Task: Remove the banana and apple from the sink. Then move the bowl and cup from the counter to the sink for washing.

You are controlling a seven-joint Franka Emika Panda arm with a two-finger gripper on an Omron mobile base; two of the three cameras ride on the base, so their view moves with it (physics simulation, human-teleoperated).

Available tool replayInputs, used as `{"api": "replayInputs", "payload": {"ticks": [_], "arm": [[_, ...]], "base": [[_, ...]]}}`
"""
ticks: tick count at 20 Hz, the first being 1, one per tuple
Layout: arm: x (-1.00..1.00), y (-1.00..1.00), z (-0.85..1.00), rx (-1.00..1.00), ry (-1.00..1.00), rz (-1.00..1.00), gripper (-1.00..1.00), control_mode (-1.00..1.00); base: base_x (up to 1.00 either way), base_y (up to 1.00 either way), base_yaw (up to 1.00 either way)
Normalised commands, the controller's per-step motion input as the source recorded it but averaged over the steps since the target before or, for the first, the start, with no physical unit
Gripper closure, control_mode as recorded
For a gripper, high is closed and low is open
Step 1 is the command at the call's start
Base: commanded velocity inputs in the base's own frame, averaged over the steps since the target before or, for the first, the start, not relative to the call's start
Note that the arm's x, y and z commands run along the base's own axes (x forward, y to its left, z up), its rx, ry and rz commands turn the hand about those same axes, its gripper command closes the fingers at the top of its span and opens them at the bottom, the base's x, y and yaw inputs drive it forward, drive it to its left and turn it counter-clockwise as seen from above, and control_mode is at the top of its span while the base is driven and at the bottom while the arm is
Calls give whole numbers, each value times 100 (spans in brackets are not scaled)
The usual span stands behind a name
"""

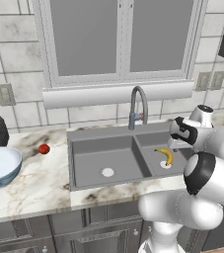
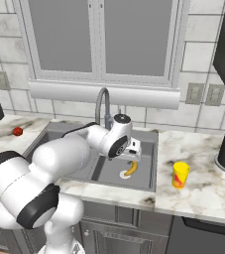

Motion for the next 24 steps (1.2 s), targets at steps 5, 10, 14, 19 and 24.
{"api": "replayInputs", "payload": {"ticks": [5,10,14,19,24], "arm": [[11,-3,-5,2,0,0,-100,-100],[12,-4,-5,2,0,0,-100,-100],[12,-6,-5,2,0,0,-100,-100],[11,-4,-7,1,0,0,-100,-100],[8,-2,-9,2,0,0,-100,-100]], "base": [[0,0,0],[0,0,0],[0,0,0],[0,0,0],[0,0,0]]}}
